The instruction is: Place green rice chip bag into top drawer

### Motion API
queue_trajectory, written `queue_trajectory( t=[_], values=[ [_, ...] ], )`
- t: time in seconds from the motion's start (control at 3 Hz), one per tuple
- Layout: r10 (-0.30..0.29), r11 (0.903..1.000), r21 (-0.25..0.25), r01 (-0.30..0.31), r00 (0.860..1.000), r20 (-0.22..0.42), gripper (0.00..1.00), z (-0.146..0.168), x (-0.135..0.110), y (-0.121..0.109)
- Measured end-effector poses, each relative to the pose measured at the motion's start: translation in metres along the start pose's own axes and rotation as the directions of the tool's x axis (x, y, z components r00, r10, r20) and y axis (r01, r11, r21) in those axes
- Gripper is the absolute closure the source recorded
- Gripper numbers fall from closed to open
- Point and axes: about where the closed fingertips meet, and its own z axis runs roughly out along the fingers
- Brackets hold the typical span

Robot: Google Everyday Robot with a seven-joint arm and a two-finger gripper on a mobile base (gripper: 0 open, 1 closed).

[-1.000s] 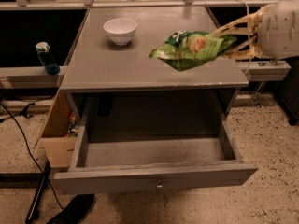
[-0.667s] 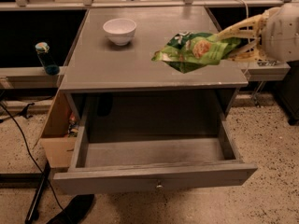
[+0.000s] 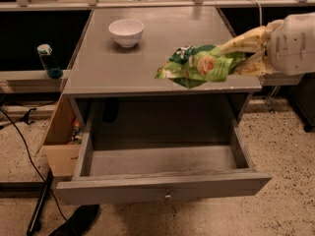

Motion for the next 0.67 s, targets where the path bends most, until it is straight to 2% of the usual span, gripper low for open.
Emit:
queue_trajectory(
  t=[0.33,0.67],
  values=[
    [-0.063,0.9979,-0.010,0.064,0.997,0.050,1.00,0.003,-0.018,0.021],
    [-0.095,0.9953,-0.007,0.096,0.992,0.087,1.00,-0.001,-0.035,0.039]
  ],
)
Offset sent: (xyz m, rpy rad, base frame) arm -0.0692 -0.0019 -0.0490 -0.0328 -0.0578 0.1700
